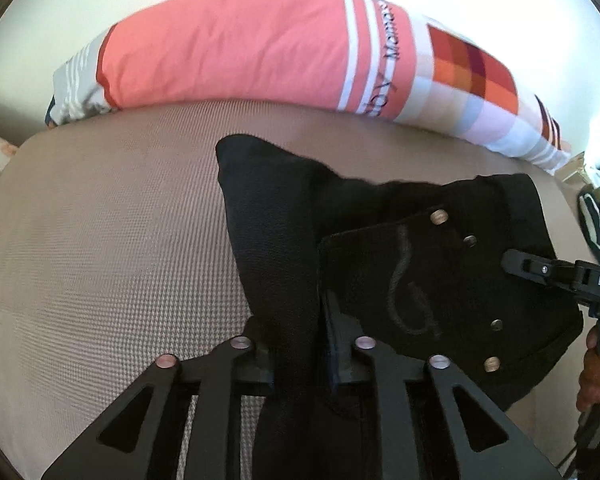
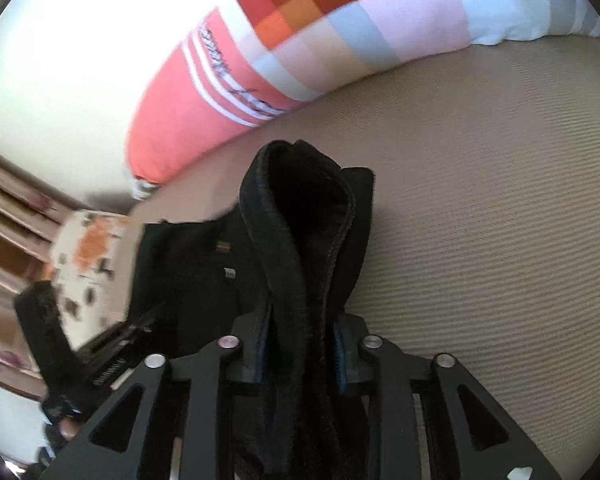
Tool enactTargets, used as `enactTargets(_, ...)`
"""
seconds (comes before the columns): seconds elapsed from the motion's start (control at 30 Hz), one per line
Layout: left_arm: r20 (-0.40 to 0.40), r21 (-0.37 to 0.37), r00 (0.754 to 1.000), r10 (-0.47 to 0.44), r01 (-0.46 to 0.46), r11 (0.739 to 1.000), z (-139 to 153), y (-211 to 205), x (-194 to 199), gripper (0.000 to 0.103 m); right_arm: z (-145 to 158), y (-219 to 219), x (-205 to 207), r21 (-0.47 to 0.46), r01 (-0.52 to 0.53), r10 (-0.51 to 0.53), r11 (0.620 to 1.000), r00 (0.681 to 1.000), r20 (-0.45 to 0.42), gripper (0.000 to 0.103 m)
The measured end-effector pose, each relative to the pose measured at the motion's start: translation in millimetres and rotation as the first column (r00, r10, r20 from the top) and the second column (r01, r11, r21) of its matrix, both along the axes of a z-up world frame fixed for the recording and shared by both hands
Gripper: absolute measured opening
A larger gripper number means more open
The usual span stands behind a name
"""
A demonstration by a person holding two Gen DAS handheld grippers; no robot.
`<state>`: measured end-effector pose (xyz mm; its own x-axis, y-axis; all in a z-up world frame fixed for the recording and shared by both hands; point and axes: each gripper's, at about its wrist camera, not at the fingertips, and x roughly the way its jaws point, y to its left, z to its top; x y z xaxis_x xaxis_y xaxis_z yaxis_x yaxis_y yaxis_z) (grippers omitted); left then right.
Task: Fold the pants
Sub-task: 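Open both grippers to release the folded jeans and withdraw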
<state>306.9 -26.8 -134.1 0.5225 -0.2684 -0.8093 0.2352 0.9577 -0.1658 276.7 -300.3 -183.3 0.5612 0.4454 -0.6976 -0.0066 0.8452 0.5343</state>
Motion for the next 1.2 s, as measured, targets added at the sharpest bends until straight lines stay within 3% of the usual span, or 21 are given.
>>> enactTargets(0.1, 0.01, 0.029, 1.0, 0.014, -0.014, 0.999, -7, -2, 0, 0.04, -7, 1, -1, -0.07, 0.031, -0.031, 0.997, 1.0, 0.004, 0.045)
enactTargets(0.23, 0.037, 0.059, 0.999, 0.031, -0.034, 0.998, -7, -4, -3, 0.048, -7, 3, -6, -0.132, 0.05, -0.047, 0.99, 0.999, 0.027, 0.049)
enactTargets(0.3, 0.049, 0.085, 0.998, 0.049, -0.053, 0.995, -8, -3, -5, 0.062, -4, 7, -10, -0.177, 0.05, -0.044, 0.983, 0.998, 0.036, 0.053)
enactTargets(0.37, 0.053, 0.105, 0.997, 0.057, -0.062, 0.993, -8, -1, -8, 0.067, -2, 11, -16, -0.221, 0.054, -0.046, 0.974, 0.998, 0.04, 0.055)
enactTargets(0.53, 0.036, 0.115, 0.997, 0.073, -0.077, 0.99, -4, 2, -27, 0.068, 0, 6, -40, -0.202, 0.087, -0.081, 0.975, 0.996, 0.037, 0.066)
enactTargets(0.73, 0.06, 0.161, 0.995, 0.081, -0.089, 0.983, 5, 3, -71, 0.072, 17, 15, -87, -0.281, 0.11, -0.08, 0.953, 0.99, 0.118, 0.074)
enactTargets(0.87, 0.085, 0.17, 0.991, 0.102, -0.115, 0.979, 14, 4, -108, 0.073, 22, 23, -121, -0.327, 0.111, -0.073, 0.939, 0.989, 0.126, 0.074)
enactTargets(1.2, 0.144, 0.195, 0.978, 0.149, -0.176, 0.965, 36, 10, -182, 0.073, 26, 50, -183, -0.326, 0.128, -0.089, 0.937, 0.987, 0.132, 0.08)
